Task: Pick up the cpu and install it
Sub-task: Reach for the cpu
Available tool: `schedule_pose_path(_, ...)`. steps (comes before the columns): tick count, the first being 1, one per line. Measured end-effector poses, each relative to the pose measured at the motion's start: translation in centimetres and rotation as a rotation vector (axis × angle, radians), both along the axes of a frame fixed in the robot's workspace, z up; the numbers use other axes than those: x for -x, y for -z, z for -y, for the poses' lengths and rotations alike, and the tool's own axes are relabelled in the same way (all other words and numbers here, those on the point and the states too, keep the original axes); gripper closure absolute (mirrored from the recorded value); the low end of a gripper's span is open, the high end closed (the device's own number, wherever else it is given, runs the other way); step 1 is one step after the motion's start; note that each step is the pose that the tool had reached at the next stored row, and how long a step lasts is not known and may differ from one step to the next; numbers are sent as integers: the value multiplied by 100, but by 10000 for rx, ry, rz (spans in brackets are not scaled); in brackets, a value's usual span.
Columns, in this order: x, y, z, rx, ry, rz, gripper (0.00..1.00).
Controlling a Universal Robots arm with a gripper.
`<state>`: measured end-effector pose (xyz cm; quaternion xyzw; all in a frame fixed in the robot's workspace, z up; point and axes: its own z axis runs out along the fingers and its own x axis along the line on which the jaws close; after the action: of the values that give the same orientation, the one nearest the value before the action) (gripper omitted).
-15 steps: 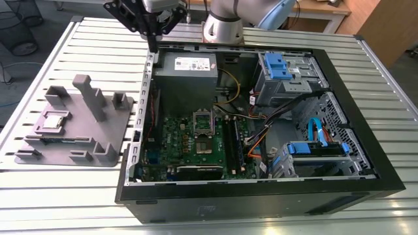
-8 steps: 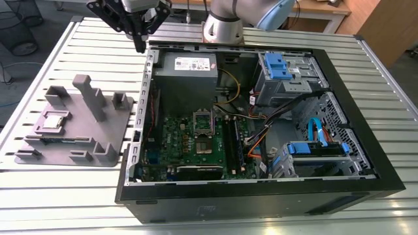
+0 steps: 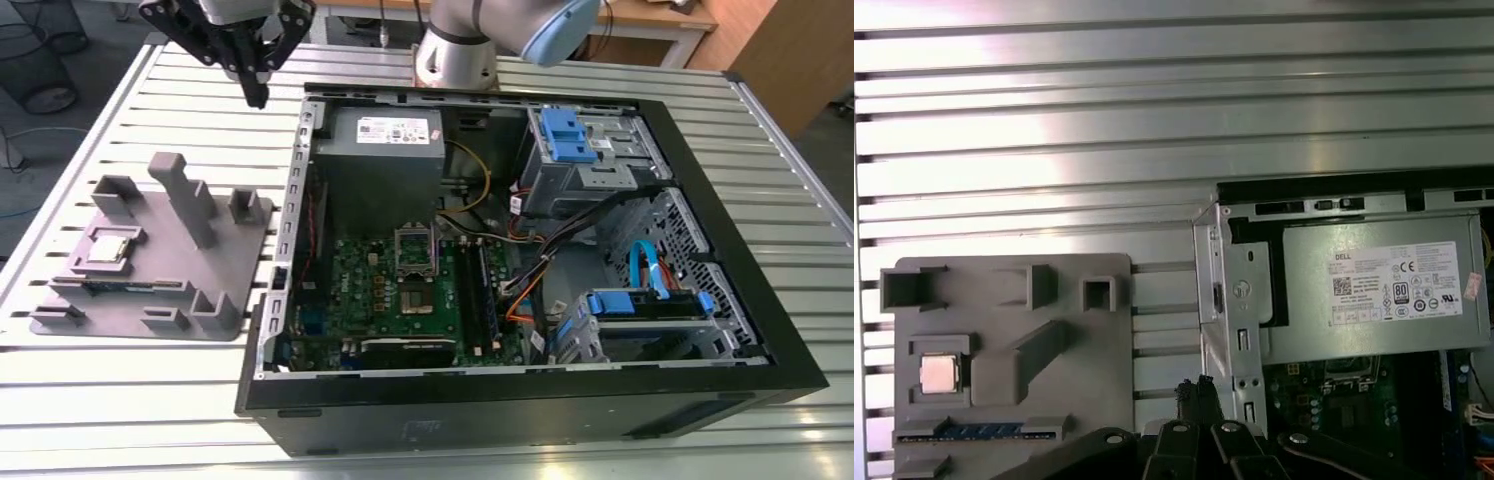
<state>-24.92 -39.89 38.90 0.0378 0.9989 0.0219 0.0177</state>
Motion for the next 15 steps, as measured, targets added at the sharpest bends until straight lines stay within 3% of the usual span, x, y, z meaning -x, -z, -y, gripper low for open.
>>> schedule_pose_path(15,641,40,0,1,1,36,89)
